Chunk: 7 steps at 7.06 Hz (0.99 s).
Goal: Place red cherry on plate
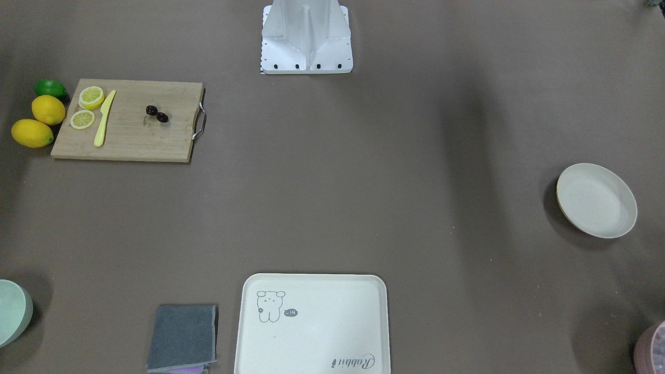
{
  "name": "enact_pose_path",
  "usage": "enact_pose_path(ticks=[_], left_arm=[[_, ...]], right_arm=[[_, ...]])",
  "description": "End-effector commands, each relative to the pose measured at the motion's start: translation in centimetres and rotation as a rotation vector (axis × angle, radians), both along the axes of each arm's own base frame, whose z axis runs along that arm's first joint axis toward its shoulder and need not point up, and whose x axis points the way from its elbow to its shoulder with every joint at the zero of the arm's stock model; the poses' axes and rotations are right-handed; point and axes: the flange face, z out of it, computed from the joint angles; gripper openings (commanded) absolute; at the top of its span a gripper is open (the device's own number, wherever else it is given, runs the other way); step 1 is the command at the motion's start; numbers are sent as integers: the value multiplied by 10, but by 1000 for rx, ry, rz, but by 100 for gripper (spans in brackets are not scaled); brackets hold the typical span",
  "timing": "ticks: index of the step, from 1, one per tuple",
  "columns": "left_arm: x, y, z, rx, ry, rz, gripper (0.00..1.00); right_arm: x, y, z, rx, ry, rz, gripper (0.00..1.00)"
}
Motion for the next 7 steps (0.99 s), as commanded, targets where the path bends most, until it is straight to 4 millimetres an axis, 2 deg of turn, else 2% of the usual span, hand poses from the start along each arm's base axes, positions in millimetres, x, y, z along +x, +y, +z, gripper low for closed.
enact_pose_path(ticks=[1, 7], left_arm=[[0, 0, 0, 0, 0, 0, 98], [1, 0, 1, -4, 0, 3, 98]], right_arm=[[0, 1, 1, -1, 1, 0, 100], [0, 6, 5, -12, 0, 0, 100]])
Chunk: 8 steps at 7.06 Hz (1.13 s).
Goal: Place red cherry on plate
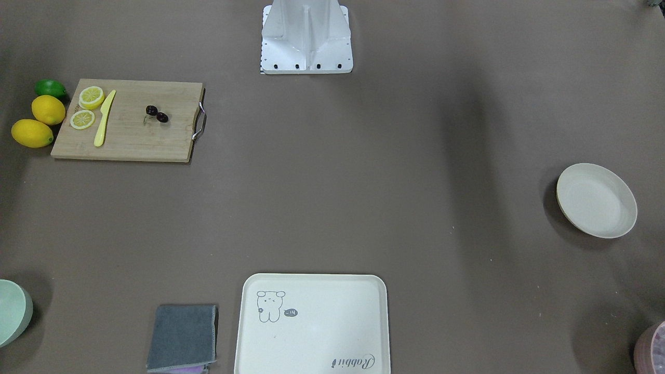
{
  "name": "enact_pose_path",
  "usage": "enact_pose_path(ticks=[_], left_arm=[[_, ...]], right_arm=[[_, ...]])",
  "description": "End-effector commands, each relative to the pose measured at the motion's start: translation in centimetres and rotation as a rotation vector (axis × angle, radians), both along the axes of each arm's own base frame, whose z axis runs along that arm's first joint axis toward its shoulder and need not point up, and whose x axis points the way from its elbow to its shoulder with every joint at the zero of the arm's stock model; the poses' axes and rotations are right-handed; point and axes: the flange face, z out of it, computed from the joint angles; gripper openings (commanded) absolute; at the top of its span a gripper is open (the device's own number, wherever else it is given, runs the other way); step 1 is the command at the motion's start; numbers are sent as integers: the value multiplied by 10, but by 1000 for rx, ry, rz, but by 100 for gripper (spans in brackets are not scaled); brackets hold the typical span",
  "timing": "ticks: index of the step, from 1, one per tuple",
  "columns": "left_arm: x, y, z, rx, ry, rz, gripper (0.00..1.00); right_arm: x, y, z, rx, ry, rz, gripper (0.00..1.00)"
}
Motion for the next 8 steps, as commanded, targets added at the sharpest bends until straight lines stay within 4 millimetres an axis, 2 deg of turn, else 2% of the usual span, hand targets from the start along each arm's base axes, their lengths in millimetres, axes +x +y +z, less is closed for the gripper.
enact_pose_path(ticks=[1, 2, 3, 4, 6, 7, 8], left_arm=[[1, 0, 1, -1, 0, 1, 98], [1, 0, 0, 0, 0, 3, 98], [13, -1, -4, 6, 42, 30, 98], [32, -2, -8, 17, 118, 71, 98], [72, -15, -13, 57, 142, 93, 98], [80, -18, 17, 56, 152, 79, 98], [96, -39, 54, 38, 158, 91, 98]], right_arm=[[0, 0, 1, -2, 0, 0, 100], [0, 0, 1, -2, 0, 0, 100], [0, 0, 0, -1, -1, 1, 100], [0, -1, -1, 3, 0, 0, 100], [1, -1, -4, 9, 1, 3, 100], [4, -4, -6, 15, 3, 8, 100], [5, -5, -7, 16, 5, 9, 100]])
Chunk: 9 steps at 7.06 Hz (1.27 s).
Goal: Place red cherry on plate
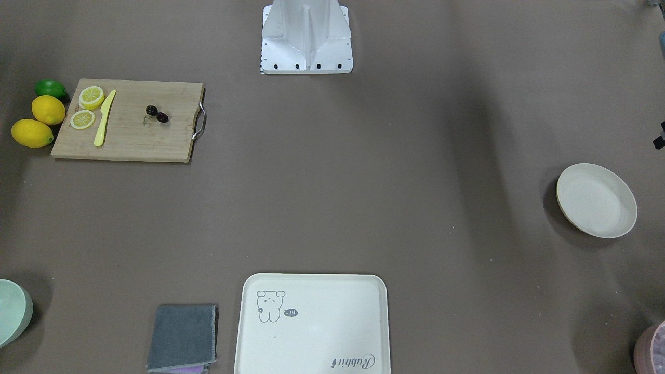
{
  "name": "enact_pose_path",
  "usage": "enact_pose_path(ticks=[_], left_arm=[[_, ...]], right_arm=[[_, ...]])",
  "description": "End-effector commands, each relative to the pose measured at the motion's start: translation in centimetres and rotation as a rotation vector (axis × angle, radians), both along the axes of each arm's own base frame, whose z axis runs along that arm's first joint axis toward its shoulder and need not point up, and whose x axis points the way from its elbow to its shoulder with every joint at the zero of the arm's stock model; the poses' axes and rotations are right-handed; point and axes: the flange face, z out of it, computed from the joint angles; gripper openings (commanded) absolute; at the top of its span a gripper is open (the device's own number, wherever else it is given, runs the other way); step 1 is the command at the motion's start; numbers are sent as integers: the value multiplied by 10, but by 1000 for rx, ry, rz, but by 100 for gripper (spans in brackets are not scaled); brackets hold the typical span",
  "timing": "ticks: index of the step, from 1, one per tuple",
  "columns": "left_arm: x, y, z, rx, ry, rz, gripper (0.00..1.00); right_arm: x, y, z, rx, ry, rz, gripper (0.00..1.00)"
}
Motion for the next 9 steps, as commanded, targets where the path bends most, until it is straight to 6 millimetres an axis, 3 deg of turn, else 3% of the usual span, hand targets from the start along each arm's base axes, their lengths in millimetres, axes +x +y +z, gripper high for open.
enact_pose_path(ticks=[1, 4, 7, 8, 9], left_arm=[[57, -40, 64, 61, 15, 65, 98], [78, -32, 99, 44, -35, 79, 98], [102, -24, 105, 35, -38, 127, 97], [102, -20, 109, 28, -40, 130, 68], [102, -18, 114, 20, -43, 133, 33]], right_arm=[[2, -3, -3, 7, 2, 3, 100], [2, -2, -3, 1, 2, 10, 100], [2, -3, -6, 7, 3, 10, 100], [2, -3, -7, 9, 3, 8, 100], [2, -3, -7, 9, 3, 10, 100]])
